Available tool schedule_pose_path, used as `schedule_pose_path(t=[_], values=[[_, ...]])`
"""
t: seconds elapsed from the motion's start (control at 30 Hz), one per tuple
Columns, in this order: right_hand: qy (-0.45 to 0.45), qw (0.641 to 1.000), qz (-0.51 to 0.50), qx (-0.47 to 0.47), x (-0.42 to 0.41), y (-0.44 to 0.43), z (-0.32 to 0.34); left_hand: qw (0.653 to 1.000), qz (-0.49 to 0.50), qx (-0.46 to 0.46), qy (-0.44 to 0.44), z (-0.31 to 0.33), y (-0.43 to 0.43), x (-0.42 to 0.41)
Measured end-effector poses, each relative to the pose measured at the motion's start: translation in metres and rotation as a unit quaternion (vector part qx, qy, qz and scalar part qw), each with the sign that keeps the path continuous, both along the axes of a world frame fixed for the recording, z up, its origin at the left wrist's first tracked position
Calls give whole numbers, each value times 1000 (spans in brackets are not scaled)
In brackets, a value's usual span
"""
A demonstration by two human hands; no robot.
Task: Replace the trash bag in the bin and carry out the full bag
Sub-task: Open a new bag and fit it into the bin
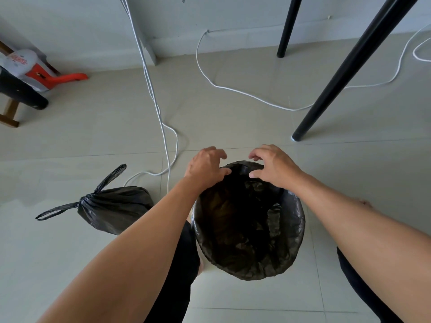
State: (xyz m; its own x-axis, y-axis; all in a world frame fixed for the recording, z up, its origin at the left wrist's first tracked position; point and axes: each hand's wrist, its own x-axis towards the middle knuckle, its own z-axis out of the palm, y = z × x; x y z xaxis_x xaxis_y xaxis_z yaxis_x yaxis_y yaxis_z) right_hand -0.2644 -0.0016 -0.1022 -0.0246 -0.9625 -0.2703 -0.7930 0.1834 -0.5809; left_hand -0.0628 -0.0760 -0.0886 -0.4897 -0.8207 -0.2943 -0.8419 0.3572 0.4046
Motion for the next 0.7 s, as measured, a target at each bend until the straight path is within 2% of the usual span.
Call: schedule_pose_path(t=[0.33, 0.57, 0.7], values=[[3, 999, 13, -36, 4, -6, -3, 999, 23, 9, 28, -19, 5, -7], [-54, 998, -19, 5, 0, -13, 2, 998, 4, 35, 44, -18, 1, -4], [-65, 998, -15, 21, -2, -15, 4, 996, 36, 60, 57, -14, 0, -3]])
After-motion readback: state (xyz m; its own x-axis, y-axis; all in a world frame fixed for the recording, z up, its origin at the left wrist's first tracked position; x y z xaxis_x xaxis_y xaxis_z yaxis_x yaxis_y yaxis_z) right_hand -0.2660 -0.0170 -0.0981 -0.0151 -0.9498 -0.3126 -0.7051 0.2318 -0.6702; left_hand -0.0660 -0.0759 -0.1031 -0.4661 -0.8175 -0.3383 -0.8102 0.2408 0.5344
